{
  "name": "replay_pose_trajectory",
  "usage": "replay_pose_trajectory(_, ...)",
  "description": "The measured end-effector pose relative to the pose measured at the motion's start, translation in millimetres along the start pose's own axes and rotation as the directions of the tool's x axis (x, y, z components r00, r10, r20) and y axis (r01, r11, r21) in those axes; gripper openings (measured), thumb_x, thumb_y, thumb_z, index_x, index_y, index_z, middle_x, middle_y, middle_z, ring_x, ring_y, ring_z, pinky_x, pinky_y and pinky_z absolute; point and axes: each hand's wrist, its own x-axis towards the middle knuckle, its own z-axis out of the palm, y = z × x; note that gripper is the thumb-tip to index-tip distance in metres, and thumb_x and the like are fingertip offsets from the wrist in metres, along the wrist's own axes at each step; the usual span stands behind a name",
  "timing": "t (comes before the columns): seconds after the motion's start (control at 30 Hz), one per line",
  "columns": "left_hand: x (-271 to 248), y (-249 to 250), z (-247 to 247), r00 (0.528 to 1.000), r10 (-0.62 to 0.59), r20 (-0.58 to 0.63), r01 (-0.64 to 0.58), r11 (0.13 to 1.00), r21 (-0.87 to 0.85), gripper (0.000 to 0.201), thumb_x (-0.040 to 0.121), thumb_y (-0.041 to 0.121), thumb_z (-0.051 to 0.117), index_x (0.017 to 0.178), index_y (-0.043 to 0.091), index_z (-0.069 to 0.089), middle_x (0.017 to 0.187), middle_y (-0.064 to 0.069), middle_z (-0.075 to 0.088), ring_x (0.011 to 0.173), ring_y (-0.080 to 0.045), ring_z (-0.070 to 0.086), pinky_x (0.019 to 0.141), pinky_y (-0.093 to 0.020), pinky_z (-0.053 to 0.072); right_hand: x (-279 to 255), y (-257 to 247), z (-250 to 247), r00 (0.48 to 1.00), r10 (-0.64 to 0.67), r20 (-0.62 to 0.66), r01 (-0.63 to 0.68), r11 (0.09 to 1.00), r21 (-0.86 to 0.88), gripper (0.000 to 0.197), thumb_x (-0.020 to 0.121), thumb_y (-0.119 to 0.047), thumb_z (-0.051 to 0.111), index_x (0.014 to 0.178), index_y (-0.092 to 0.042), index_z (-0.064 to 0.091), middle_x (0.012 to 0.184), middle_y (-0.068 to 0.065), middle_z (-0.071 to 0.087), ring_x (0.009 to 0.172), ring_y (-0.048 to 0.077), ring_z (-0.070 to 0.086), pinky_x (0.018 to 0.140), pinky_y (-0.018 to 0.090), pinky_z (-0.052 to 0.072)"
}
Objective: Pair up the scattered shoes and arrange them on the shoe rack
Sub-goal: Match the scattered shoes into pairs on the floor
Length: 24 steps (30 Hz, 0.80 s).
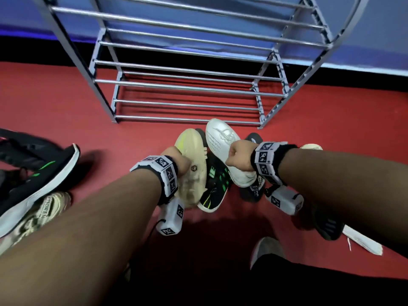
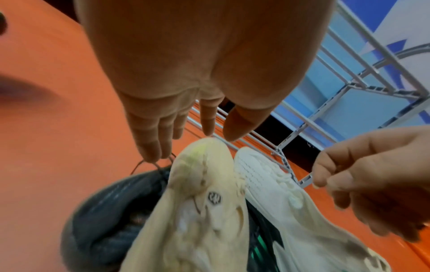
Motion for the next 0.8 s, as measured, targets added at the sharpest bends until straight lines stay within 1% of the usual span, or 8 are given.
replay_pose_trajectory(0.1,-4,-7,-26,0.997,0.041,-0.061,-0.042,0.999,-0.014,0.006,0.084,0.014,0.055,0.081,0.01,0.058,0.07,-0.006,0.057,0.062,-0.023,0.05,0.058,-0.029,0.042,-13,-38,-5,0.998,-0.064,-0.012,0.064,0.998,-0.006,0.009,0.085,-0.023,0.061,0.079,-0.016,0.059,0.066,0.005,0.059,0.058,0.019,0.054,0.055,0.024,0.043)
replay_pose_trajectory(0.17,-12,-14,-45,0.991,0.068,-0.113,-0.072,0.997,-0.032,0.009,0.081,0.015,0.056,0.08,0.009,0.061,0.072,-0.008,0.06,0.061,-0.023,0.051,0.058,-0.031,0.043,-19,-67,-7,0.992,-0.127,-0.014,0.127,0.992,-0.027,0.01,0.085,-0.025,0.06,0.078,-0.017,0.058,0.065,0.004,0.057,0.06,0.02,0.055,0.058,0.025,0.045)
replay_pose_trajectory(0.27,-26,-30,-74,0.981,0.098,-0.166,-0.103,0.994,-0.023,0.011,0.085,0.017,0.058,0.089,0.008,0.063,0.081,-0.009,0.064,0.072,-0.027,0.056,0.064,-0.032,0.044,-28,-116,-5,0.979,-0.198,-0.041,0.196,0.979,-0.049,0.014,0.084,-0.026,0.06,0.081,-0.012,0.058,0.074,0.007,0.059,0.068,0.024,0.055,0.065,0.031,0.049)
replay_pose_trajectory(0.37,-33,-59,-97,0.969,0.086,-0.232,-0.093,0.996,-0.018,0.016,0.085,0.018,0.058,0.095,0.008,0.064,0.095,-0.012,0.067,0.084,-0.031,0.06,0.071,-0.033,0.046,-39,-165,8,0.962,-0.261,-0.079,0.264,0.964,0.032,0.01,0.083,-0.023,0.062,0.083,-0.014,0.057,0.074,0.005,0.058,0.065,0.02,0.052,0.06,0.034,0.048)
replay_pose_trajectory(0.47,-41,-92,-112,0.962,0.04,-0.27,-0.039,0.999,0.011,0.019,0.083,0.02,0.058,0.098,0.009,0.064,0.103,-0.014,0.067,0.092,-0.034,0.061,0.077,-0.035,0.049,-50,-201,22,0.951,-0.287,-0.117,0.299,0.949,0.099,0.013,0.081,-0.022,0.065,0.089,-0.012,0.062,0.073,0.004,0.063,0.062,0.021,0.057,0.064,0.037,0.055)
replay_pose_trajectory(0.63,-47,-130,-132,0.954,-0.033,-0.297,0.062,0.994,0.088,0.034,0.08,0.025,0.056,0.111,0.012,0.061,0.123,-0.019,0.056,0.106,-0.038,0.058,0.088,-0.039,0.05,-56,-243,43,0.945,-0.294,-0.142,0.315,0.936,0.155,0.011,0.078,-0.022,0.067,0.082,-0.016,0.059,0.069,0.005,0.065,0.059,0.023,0.059,0.065,0.038,0.057)
replay_pose_trajectory(0.73,-41,-142,-133,0.937,-0.085,-0.338,0.126,0.987,0.101,0.036,0.082,0.025,0.056,0.115,0.011,0.059,0.129,-0.019,0.05,0.112,-0.04,0.054,0.088,-0.041,0.045,-47,-254,59,0.947,-0.285,-0.147,0.311,0.929,0.2,0.016,0.078,-0.022,0.065,0.091,-0.014,0.062,0.075,0.005,0.066,0.066,0.024,0.062,0.071,0.038,0.057)
replay_pose_trajectory(0.8,-33,-154,-129,0.921,-0.138,-0.363,0.173,0.983,0.066,0.044,0.084,0.026,0.058,0.125,0.012,0.052,0.134,-0.016,0.044,0.12,-0.04,0.048,0.095,-0.044,0.042,-40,-254,71,0.952,-0.28,-0.127,0.301,0.932,0.201,0.018,0.078,-0.023,0.064,0.094,-0.014,0.063,0.076,0.004,0.066,0.073,0.026,0.066,0.075,0.037,0.057)
